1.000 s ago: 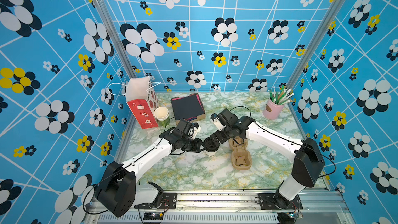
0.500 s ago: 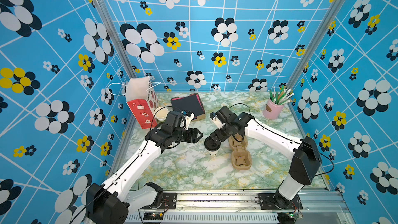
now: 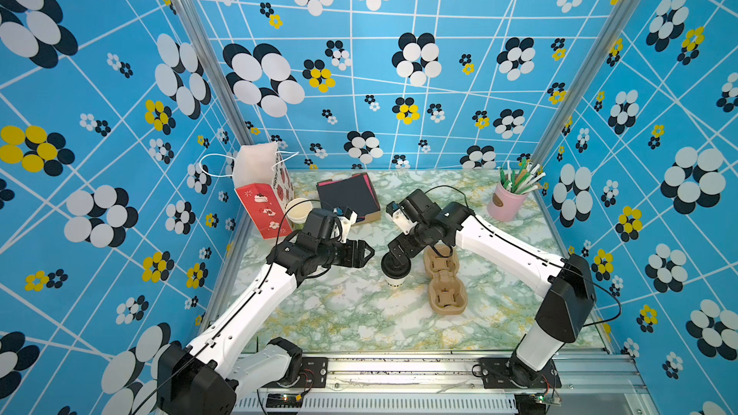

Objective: Pack a coffee takeout order
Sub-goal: Close the lid on the coffee cup, then pick up the coffee cup from the center of the table.

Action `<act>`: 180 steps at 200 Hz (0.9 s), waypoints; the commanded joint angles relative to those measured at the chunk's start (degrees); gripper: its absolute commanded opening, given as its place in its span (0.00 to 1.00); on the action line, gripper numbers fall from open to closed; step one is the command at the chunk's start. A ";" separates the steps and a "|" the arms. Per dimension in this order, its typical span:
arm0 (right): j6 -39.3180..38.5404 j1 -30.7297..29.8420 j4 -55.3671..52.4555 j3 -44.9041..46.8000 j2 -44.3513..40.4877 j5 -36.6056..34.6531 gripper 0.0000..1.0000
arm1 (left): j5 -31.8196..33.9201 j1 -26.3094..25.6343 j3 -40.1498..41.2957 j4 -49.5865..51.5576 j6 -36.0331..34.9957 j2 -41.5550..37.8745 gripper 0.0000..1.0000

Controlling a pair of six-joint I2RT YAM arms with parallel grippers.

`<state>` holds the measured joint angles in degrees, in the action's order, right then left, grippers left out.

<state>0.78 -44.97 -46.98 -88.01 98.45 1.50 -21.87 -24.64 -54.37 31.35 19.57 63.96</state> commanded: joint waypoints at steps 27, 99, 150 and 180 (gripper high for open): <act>-2.29 -2.86 -2.33 0.67 -0.86 1.60 0.99 | 1.69 1.83 0.85 0.33 -1.54 -2.25 0.91; -2.77 -5.44 -3.39 -1.21 4.00 -1.43 0.96 | 2.44 2.93 2.24 0.64 -1.56 -4.55 0.99; -3.13 -5.91 -4.09 -1.50 5.93 -2.68 0.86 | 2.01 3.02 3.29 0.02 -1.12 -4.64 0.99; -3.15 -6.11 -4.35 -1.47 6.74 -3.48 0.82 | 1.83 3.17 3.48 -0.31 -1.13 -4.30 0.99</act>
<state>-2.17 -50.52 -49.23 -88.44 103.77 -0.47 -20.05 -22.09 -51.72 31.75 18.79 60.14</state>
